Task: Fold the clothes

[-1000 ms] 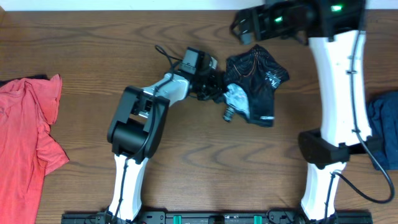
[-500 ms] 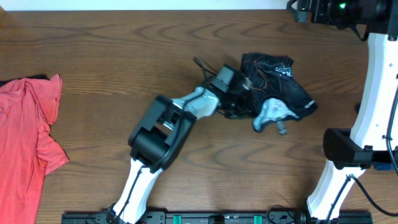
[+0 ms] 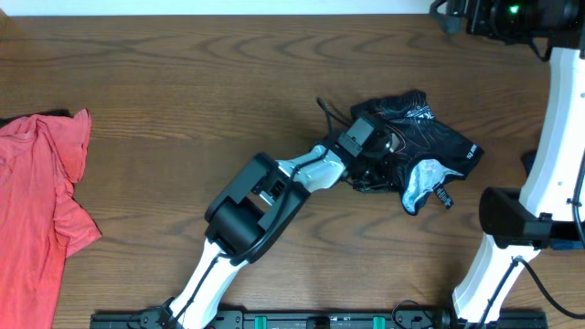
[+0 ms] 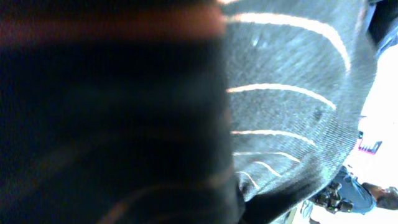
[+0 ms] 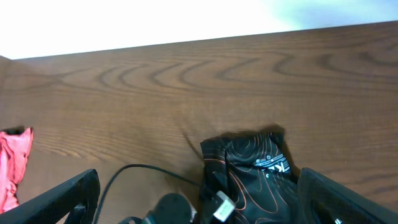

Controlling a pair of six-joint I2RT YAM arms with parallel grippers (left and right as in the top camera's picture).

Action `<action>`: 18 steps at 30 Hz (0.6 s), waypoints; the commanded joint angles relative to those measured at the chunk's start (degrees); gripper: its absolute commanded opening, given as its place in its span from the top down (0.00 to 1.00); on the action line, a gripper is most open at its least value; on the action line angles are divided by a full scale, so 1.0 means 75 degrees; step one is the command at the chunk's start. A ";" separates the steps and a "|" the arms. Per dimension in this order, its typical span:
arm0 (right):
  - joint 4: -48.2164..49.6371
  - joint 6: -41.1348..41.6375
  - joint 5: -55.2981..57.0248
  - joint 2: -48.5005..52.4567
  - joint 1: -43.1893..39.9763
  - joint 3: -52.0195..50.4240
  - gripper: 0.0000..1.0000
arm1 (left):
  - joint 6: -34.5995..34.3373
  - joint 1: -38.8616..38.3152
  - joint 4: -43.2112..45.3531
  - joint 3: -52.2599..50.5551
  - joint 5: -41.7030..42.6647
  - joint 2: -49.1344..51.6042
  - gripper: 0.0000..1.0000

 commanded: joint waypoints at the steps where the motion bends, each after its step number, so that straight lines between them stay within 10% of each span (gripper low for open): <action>1: -0.0047 0.0140 -0.0391 -0.0105 -0.0259 0.0009 0.01 | 0.0364 0.0093 -0.0198 -0.0055 -0.0099 -0.0909 0.93; 4: -0.0050 0.0280 -0.0513 -0.0105 -0.0353 0.0009 0.01 | 0.0358 0.0093 -0.0443 -0.0055 -0.0277 -0.1297 0.69; 13: -0.0216 0.0271 -0.0688 -0.0105 -0.0373 0.0009 0.01 | 0.0364 0.0364 -0.0583 -0.0055 -0.1055 -0.1609 0.66; 18: -0.0539 0.0102 -0.0816 -0.0108 -0.0370 0.0009 0.01 | 0.1279 0.1259 -0.0580 -0.0055 -0.1673 -0.1504 0.38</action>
